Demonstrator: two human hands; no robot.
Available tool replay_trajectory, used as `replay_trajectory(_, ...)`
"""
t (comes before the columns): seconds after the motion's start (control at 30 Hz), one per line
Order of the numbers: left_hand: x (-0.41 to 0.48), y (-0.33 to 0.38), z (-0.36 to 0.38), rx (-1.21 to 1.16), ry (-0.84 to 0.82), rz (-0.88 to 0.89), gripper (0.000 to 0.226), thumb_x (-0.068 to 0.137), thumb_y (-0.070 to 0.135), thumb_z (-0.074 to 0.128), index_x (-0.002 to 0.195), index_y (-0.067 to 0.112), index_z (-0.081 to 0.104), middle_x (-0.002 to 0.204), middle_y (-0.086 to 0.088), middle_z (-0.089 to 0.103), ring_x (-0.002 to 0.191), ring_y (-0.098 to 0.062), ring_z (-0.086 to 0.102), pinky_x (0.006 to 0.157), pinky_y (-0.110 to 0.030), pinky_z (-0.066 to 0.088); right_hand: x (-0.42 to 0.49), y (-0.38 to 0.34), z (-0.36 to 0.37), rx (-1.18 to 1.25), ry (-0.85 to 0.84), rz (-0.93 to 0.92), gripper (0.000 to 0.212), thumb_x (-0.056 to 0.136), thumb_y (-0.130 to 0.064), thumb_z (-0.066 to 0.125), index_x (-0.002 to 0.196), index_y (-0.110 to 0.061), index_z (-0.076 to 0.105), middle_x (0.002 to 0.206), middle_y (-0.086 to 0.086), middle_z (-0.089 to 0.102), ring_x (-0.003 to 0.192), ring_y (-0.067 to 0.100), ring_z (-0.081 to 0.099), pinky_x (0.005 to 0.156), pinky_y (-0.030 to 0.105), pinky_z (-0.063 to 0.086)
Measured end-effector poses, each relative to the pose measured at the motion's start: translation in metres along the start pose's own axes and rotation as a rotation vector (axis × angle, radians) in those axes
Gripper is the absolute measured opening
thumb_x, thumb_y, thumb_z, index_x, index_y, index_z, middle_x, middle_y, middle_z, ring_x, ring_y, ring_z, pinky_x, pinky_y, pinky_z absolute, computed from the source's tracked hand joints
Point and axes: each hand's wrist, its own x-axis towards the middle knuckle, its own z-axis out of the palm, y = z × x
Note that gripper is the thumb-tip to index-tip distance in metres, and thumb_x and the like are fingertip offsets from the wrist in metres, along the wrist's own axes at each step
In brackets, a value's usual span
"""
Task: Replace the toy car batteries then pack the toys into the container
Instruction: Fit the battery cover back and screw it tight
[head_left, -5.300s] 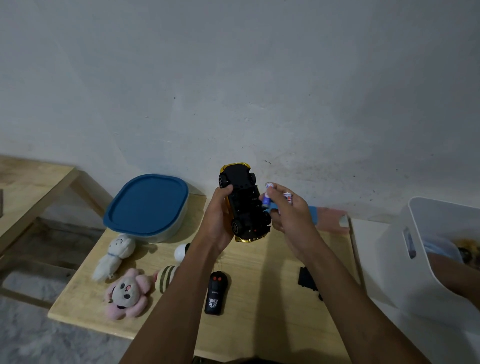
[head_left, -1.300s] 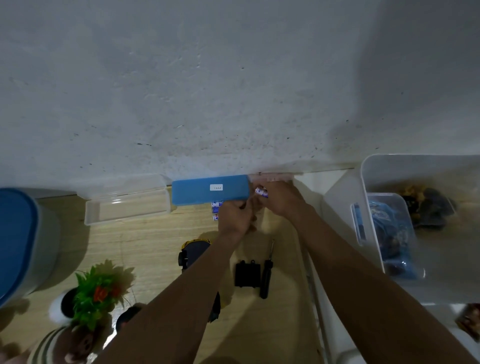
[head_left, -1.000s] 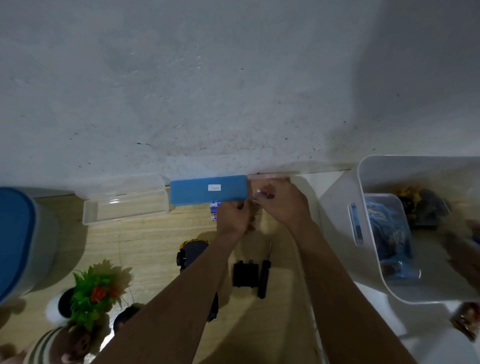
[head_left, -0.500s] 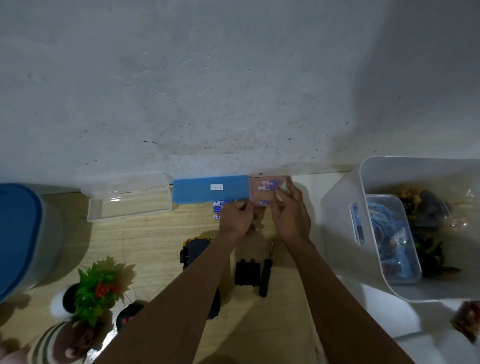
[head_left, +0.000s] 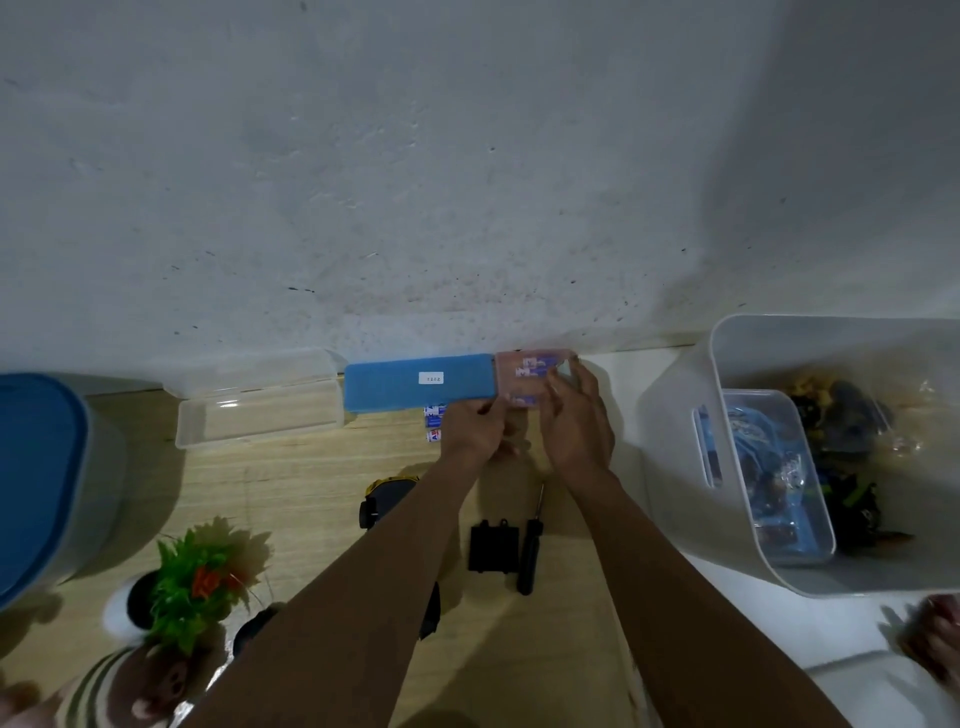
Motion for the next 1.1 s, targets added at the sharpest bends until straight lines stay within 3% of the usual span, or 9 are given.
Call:
replay_trajectory(0.23, -0.028, 0.018, -0.054, 0.060, -0.066, 0.114, 0.028, 0.093, 0.031, 0.065, 0.102, 0.005, 0.069, 0.074, -0.013, 0.071, 0.048, -0.022, 0.066, 0.046, -0.028, 0.056, -0.036, -0.005, -0.016, 0.008, 0.062, -0.168, 0.032, 0.092, -0.029, 0.059, 0.124, -0.024, 0.062, 0.138, 0.000, 0.051, 0.118, 0.017, 0.051, 0.099, 0.039, 0.046)
replay_trajectory(0.33, -0.038, 0.006, -0.089, 0.227, 0.104, 0.320, 0.030, 0.091, 0.034, 0.067, 0.109, 0.010, 0.071, 0.084, -0.008, 0.071, 0.060, -0.019, 0.066, 0.057, -0.030, 0.057, -0.069, -0.008, -0.020, -0.095, -0.043, -0.255, 0.027, 0.092, -0.037, 0.059, 0.115, -0.026, 0.068, 0.119, -0.003, 0.062, 0.109, 0.016, 0.056, 0.092, 0.027, 0.039)
replay_trajectory(0.4, -0.047, -0.005, -0.108, 0.329, 0.214, 0.376, 0.036, 0.088, 0.038, 0.069, 0.114, 0.013, 0.069, 0.089, -0.004, 0.067, 0.079, -0.019, 0.065, 0.076, -0.030, 0.054, -0.090, -0.011, -0.022, -0.147, -0.122, -0.275, 0.030, 0.088, -0.045, 0.062, 0.111, -0.029, 0.070, 0.116, -0.005, 0.063, 0.111, 0.019, 0.055, 0.094, 0.033, 0.039)
replay_trajectory(0.53, -0.066, -0.039, -0.135, 0.449, 0.194, 0.173, 0.067, 0.080, 0.059, 0.067, 0.130, 0.015, 0.055, 0.119, -0.008, 0.062, 0.108, -0.026, 0.061, 0.091, -0.033, 0.048, -0.120, -0.012, -0.029, -0.359, -0.317, -0.197, 0.059, 0.077, -0.064, 0.064, 0.126, -0.032, 0.060, 0.134, -0.003, 0.048, 0.130, 0.020, 0.037, 0.107, 0.038, 0.024)
replay_trajectory(0.63, -0.083, -0.065, -0.142, 0.451, 0.087, -0.026, 0.070, 0.079, 0.062, 0.067, 0.121, 0.007, 0.057, 0.117, -0.009, 0.062, 0.102, -0.025, 0.063, 0.087, -0.034, 0.052, -0.131, -0.008, -0.028, -0.495, -0.385, -0.164, 0.073, 0.073, -0.067, 0.066, 0.133, -0.027, 0.054, 0.139, 0.003, 0.038, 0.133, 0.025, 0.031, 0.108, 0.043, 0.025)
replay_trajectory(0.7, -0.095, -0.080, -0.142, 0.432, 0.018, -0.078, 0.055, 0.083, 0.060, 0.065, 0.095, 0.006, 0.060, 0.093, -0.009, 0.065, 0.078, -0.020, 0.063, 0.066, -0.030, 0.052, -0.135, -0.004, -0.024, -0.567, -0.382, -0.197, 0.066, 0.073, -0.064, 0.067, 0.127, -0.027, 0.058, 0.134, 0.002, 0.040, 0.129, 0.024, 0.033, 0.103, 0.044, 0.029)
replay_trajectory(0.77, -0.104, -0.093, -0.140, 0.400, -0.022, -0.068, 0.048, 0.088, 0.053, 0.063, 0.086, 0.005, 0.059, 0.086, -0.010, 0.064, 0.071, -0.020, 0.061, 0.058, -0.028, 0.048, -0.136, 0.000, -0.018, -0.574, -0.364, -0.216, 0.057, 0.073, -0.061, 0.068, 0.120, -0.029, 0.063, 0.127, -0.001, 0.042, 0.123, 0.022, 0.034, 0.099, 0.043, 0.030)
replay_trajectory(0.9, -0.111, -0.113, -0.136, 0.322, 0.040, 0.007, 0.043, 0.093, 0.040, 0.062, 0.112, 0.002, 0.064, 0.109, -0.014, 0.067, 0.101, -0.031, 0.064, 0.087, -0.041, 0.055, -0.137, 0.003, -0.014, -0.479, -0.354, -0.214, 0.048, 0.073, -0.054, 0.072, 0.115, -0.031, 0.064, 0.125, -0.003, 0.042, 0.122, 0.021, 0.034, 0.099, 0.044, 0.028)
replay_trajectory(1.1, -0.117, -0.115, -0.136, 0.139, 0.116, 0.007, 0.038, 0.093, 0.037, 0.063, 0.115, 0.007, 0.058, 0.109, -0.010, 0.062, 0.101, -0.029, 0.063, 0.084, -0.039, 0.055, -0.126, 0.002, -0.018, -0.103, -0.425, -0.156, 0.012, 0.083, -0.038, 0.072, 0.091, -0.035, 0.063, 0.090, -0.016, 0.064, 0.102, 0.012, 0.060, 0.097, 0.040, 0.040)
